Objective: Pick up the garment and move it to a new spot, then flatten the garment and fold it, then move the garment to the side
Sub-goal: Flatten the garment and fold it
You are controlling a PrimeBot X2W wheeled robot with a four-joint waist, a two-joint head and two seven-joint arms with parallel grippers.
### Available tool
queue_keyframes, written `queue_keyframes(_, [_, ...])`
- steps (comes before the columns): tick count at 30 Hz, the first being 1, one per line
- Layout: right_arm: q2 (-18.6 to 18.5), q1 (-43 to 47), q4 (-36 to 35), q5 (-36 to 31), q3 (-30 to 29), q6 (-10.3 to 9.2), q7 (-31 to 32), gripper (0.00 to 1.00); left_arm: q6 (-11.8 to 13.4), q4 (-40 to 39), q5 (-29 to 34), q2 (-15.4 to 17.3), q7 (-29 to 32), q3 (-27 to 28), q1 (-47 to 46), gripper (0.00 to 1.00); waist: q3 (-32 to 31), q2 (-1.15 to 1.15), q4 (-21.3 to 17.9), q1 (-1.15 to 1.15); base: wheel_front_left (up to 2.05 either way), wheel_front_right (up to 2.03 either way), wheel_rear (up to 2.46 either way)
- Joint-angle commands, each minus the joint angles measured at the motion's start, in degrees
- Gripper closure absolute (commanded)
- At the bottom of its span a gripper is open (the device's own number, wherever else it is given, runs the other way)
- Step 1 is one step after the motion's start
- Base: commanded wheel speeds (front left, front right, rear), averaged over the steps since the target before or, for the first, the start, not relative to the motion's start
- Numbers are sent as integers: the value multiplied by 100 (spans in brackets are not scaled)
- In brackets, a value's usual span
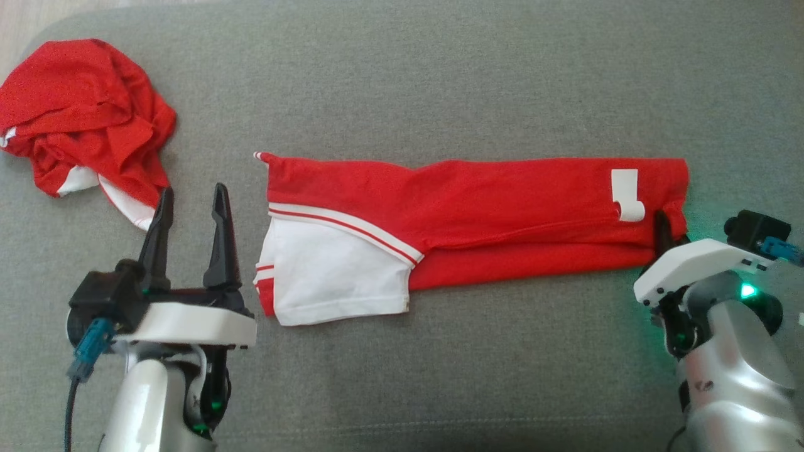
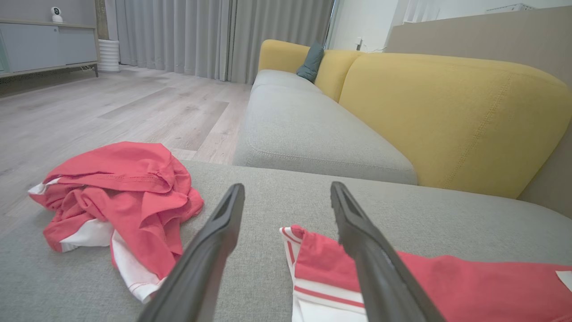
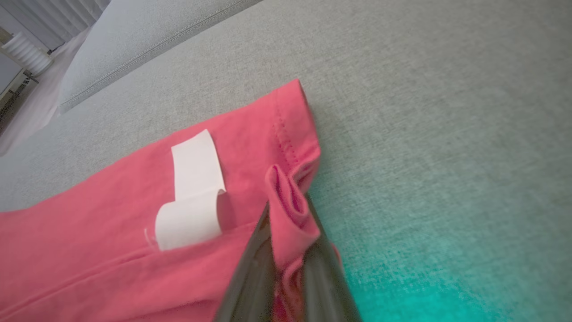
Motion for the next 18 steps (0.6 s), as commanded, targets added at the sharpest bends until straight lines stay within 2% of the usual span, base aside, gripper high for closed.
queue_keyframes(1, [-13, -67, -81, -145, 70, -4, 6, 100, 24, -169, -14, 18, -30, 201, -180, 0, -26, 0, -17, 0, 0, 0, 0])
queue_keyframes(7, [-498, -229, -210, -588, -396, -4, -65, 100, 44, -163, -31, 17, -30, 215, -101, 0, -124, 0, -89, 0, 0, 0, 0])
queue_keyframes(12, [-948, -368, -344, -1595, -1207, -4, -239, 100, 64, -166, -72, 17, -30, 168, -74, 0, -214, 0, -119, 0, 0, 0, 0])
queue_keyframes(15, [-899, -448, -432, -1918, -1586, -4, -260, 100, 72, -166, -83, 17, -30, 166, -60, 0, -252, 0, -126, 0, 0, 0, 0])
queue_keyframes(18, [-623, -566, -551, -2190, -1783, -4, -210, 100, 77, -155, -102, 17, -30, 178, -39, 0, -299, 0, -135, 0, 0, 0, 0])
